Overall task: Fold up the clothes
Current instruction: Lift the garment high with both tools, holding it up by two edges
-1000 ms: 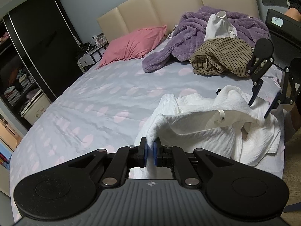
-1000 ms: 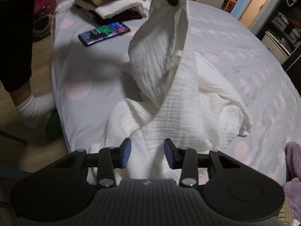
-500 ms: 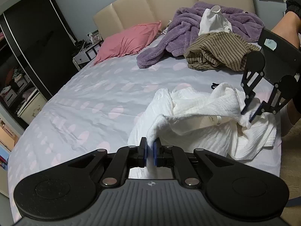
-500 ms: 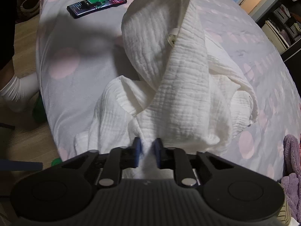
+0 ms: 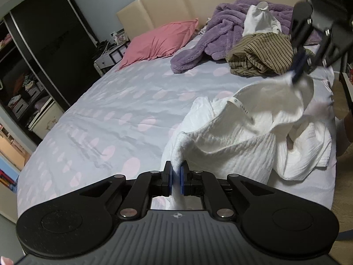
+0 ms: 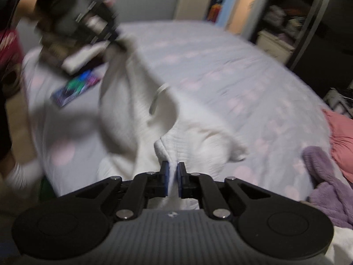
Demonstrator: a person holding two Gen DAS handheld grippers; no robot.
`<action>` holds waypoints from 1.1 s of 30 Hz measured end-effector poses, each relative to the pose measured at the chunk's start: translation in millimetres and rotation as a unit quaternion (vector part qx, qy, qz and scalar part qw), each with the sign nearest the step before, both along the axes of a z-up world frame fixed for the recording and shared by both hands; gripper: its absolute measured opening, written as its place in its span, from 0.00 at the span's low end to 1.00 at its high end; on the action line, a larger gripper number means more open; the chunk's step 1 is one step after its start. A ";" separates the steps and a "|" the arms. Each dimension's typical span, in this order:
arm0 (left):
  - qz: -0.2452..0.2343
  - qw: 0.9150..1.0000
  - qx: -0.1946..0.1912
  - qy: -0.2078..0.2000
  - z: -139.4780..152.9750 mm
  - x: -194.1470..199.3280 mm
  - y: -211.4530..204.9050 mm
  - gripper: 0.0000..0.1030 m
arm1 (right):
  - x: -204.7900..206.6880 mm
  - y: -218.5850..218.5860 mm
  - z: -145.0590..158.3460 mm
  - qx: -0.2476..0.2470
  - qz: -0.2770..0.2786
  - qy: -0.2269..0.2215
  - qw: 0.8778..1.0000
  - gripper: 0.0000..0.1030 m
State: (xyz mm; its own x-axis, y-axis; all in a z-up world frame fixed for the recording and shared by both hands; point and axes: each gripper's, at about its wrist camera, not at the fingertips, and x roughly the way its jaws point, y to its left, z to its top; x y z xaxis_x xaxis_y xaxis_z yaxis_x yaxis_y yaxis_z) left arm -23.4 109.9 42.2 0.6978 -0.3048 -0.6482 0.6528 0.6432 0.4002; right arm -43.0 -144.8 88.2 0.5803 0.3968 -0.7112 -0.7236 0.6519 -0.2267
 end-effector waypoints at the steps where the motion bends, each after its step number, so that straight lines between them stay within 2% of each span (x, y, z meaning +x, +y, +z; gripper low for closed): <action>1: 0.005 1.000 -0.004 -0.001 5.1 -0.9 0.7 0.05 | -1.7 -4.4 9.6 0.015 -0.009 -0.013 1.000 0.08; 3: 0.010 1.000 -0.009 -0.009 16.7 -3.3 2.3 0.04 | -5.2 -11.4 29.1 0.042 -0.024 -0.041 0.998 0.08; 6: 0.033 0.998 -0.037 -0.047 51.4 -11.4 10.5 0.04 | -15.7 -18.2 61.5 0.082 -0.042 -0.090 0.992 0.07; 11: 0.075 0.987 -0.099 -0.106 114.1 -32.6 25.3 0.04 | -33.9 -26.2 130.1 0.154 -0.062 -0.166 0.972 0.07; 13: 0.083 0.984 -0.098 -0.124 135.3 -40.1 23.7 0.04 | -38.5 -24.3 157.8 0.169 -0.060 -0.190 0.965 0.07; 18: 0.095 0.977 -0.081 -0.174 200.1 -54.9 17.1 0.04 | -61.0 -11.8 236.8 0.160 -0.039 -0.264 0.950 0.07; 23: 0.091 0.963 -0.080 -0.242 273.0 -83.4 5.5 0.04 | -97.6 -11.6 305.3 0.158 -0.035 -0.328 0.931 0.07; 28: 0.076 0.947 -0.085 -0.301 328.4 -124.3 -8.4 0.04 | -138.9 -14.6 356.6 0.161 -0.042 -0.370 0.914 0.07; 33: 0.084 0.939 -0.095 -0.320 362.7 -159.2 -15.9 0.04 | -179.9 -8.5 394.8 0.142 -0.040 -0.399 0.905 0.07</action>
State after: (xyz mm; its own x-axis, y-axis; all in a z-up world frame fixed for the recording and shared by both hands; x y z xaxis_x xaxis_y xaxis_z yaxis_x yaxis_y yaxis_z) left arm -182.6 94.0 404.8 0.9746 -0.2228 -0.0249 0.2002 0.8151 0.5437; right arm -222.9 -153.3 483.1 0.8990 0.4322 0.0709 -0.3515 0.8085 -0.4721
